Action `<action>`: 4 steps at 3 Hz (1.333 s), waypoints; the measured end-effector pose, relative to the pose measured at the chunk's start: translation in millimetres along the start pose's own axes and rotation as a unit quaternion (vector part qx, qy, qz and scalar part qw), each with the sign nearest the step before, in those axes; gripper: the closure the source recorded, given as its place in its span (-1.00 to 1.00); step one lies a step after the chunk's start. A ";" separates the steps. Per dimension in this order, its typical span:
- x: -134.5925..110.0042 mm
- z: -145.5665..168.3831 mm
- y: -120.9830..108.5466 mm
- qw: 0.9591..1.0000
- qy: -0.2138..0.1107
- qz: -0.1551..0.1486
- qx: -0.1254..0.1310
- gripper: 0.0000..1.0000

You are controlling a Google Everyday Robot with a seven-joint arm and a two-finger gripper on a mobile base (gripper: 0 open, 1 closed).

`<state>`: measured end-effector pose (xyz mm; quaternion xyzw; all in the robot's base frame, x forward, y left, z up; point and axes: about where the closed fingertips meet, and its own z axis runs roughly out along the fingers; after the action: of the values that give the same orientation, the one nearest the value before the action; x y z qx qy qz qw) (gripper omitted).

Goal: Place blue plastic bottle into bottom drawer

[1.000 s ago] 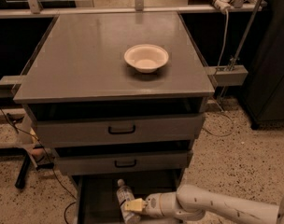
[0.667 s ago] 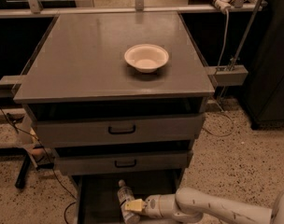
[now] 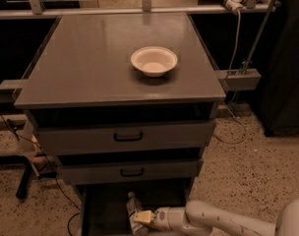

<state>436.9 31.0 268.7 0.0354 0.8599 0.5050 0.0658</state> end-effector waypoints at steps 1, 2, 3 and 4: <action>-12.6 8.8 -11.2 1.000 -0.014 0.006 -0.010 1.00; -28.2 10.2 -21.5 0.999 -0.037 0.009 -0.015 1.00; -37.3 12.7 -34.2 0.998 -0.056 0.017 -0.020 1.00; -42.7 16.6 -46.6 0.997 -0.067 0.029 -0.024 1.00</action>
Offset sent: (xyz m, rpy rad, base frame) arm 0.0505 -0.0170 -0.0310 0.0434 -0.0531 -0.1279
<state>481.8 17.2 223.3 0.0923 0.8399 0.5235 0.1093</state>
